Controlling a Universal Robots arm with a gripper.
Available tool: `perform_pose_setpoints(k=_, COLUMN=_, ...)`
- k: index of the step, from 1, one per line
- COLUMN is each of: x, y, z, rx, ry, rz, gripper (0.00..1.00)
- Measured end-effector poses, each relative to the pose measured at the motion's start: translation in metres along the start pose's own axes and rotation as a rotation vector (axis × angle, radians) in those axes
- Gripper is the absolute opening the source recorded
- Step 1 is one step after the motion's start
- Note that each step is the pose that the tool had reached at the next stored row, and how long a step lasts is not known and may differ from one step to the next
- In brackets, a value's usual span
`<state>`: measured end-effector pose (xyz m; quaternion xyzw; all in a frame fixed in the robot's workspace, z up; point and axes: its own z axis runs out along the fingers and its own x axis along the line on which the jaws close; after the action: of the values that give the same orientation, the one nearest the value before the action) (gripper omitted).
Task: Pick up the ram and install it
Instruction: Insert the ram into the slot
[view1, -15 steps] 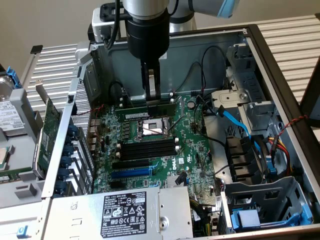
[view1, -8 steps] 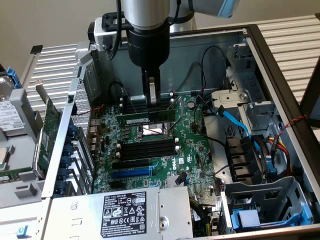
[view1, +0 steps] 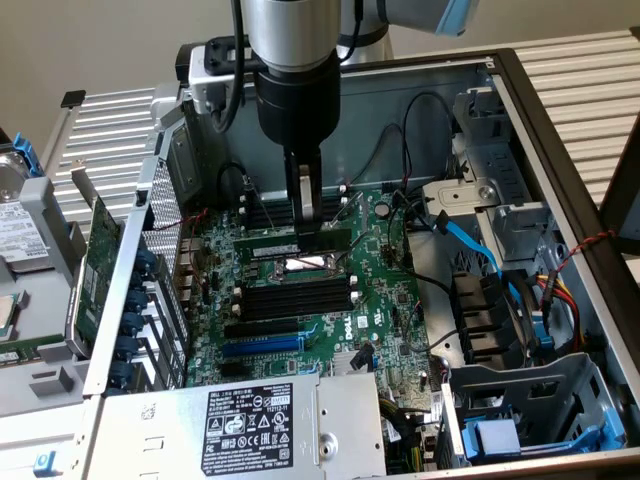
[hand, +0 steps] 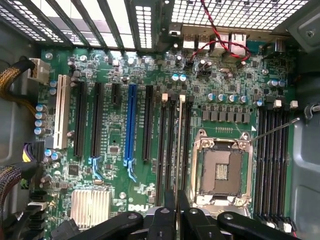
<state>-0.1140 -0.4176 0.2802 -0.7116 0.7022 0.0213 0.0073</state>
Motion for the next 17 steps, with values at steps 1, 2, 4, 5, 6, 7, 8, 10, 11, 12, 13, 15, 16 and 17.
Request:
perform_pose_setpoints(k=1, x=0.001, y=0.0000, z=0.0003, rx=0.0000, ry=0.0001, rz=0.000, gripper=0.13)
perform_pose_setpoints(k=2, x=0.002, y=0.0000, z=0.0007, rx=0.0000, ry=0.0001, rz=0.000, gripper=0.13)
perform_pose_setpoints(k=4, x=0.002, y=0.0000, z=0.0026, rx=0.0001, ry=0.0000, rz=0.000, gripper=0.13)
perform_pose_setpoints(k=5, x=0.002, y=0.0001, z=0.0040, rx=0.0000, ry=0.0002, rz=0.000, gripper=0.13)
perform_pose_setpoints(k=6, x=0.003, y=0.0000, z=0.0056, rx=0.0000, ry=0.0001, rz=0.000, gripper=0.13)
perform_pose_setpoints(k=7, x=0.003, y=-0.0001, z=0.0074, rx=0.0000, ry=0.0001, rz=0.000, gripper=0.13)
perform_pose_setpoints(k=8, x=0.003, y=-0.0001, z=0.0093, rx=0.0001, ry=0.0001, rz=0.000, gripper=0.13)
perform_pose_setpoints(k=10, x=0.003, y=-0.0003, z=0.0126, rx=-0.0001, ry=0.0015, rz=0.000, gripper=0.13)
perform_pose_setpoints(k=11, x=0.003, y=-0.0003, z=0.0138, rx=-0.0001, ry=0.0038, rz=0.000, gripper=0.13)
perform_pose_setpoints(k=12, x=0.003, y=-0.0003, z=0.0149, rx=-0.0001, ry=0.0070, rz=0.000, gripper=0.13)
perform_pose_setpoints(k=13, x=0.002, y=-0.0003, z=0.0158, rx=-0.0001, ry=0.0110, rz=0.000, gripper=0.13)
perform_pose_setpoints(k=15, x=0.001, y=-0.0003, z=0.0171, rx=-0.0003, ry=0.0176, rz=0.000, gripper=0.13)
perform_pose_setpoints(k=16, x=0.001, y=-0.0004, z=0.0177, rx=-0.0002, ry=0.0177, rz=0.000, gripper=0.13)
perform_pose_setpoints(k=17, x=0.001, y=-0.0003, z=0.0182, rx=-0.0003, ry=0.0187, rz=0.000, gripper=0.13)
